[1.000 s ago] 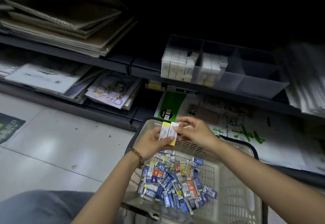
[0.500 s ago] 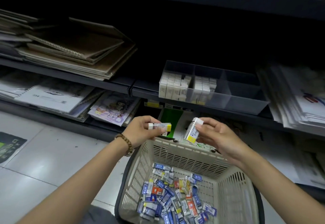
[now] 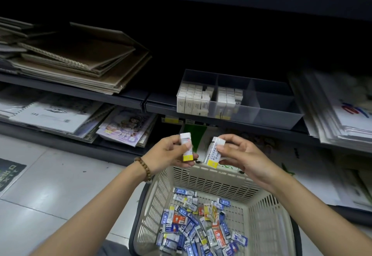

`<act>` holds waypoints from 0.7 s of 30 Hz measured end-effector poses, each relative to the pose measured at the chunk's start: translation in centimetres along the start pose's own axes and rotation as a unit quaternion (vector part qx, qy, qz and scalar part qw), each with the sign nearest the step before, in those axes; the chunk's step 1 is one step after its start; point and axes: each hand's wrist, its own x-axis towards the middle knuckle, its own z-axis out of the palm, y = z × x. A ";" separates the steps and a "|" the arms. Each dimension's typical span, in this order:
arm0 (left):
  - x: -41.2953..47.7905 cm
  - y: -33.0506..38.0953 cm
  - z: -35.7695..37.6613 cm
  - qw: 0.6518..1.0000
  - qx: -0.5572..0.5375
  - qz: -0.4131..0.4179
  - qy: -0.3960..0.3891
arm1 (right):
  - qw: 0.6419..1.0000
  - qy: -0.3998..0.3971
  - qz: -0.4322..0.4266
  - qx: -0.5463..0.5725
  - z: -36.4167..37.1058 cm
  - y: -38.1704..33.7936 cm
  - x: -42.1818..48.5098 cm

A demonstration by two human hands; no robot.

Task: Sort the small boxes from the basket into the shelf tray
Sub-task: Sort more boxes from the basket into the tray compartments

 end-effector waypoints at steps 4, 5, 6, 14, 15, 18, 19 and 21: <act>0.3 0.2 0.8 0.999 0.046 -0.005 0.013 | 1.000 -0.006 -0.010 0.006 0.8 0.1 0.3; 0.4 0.2 1.1 0.998 0.054 -0.012 0.009 | 1.000 -0.003 -0.014 0.011 1.0 0.1 0.3; 0.5 0.3 1.3 0.998 0.057 -0.022 0.000 | 1.000 0.005 -0.019 0.012 1.1 0.2 0.4; 0.8 0.8 3.1 0.992 0.092 0.022 -0.083 | 0.993 0.083 -0.072 -0.034 0.5 0.4 0.3; 1.0 0.8 3.2 0.992 0.092 0.031 -0.083 | 0.992 0.088 -0.083 -0.038 0.5 0.4 0.1; 1.3 0.9 3.7 0.992 0.088 0.050 -0.081 | 0.988 0.112 -0.101 -0.029 0.4 0.4 -0.1; 1.5 1.0 3.9 0.991 0.088 0.054 -0.082 | 0.987 0.121 -0.103 -0.031 0.3 0.3 -0.1; 1.8 1.2 4.2 0.990 0.089 0.064 -0.085 | 0.984 0.136 -0.106 -0.039 0.3 0.1 0.0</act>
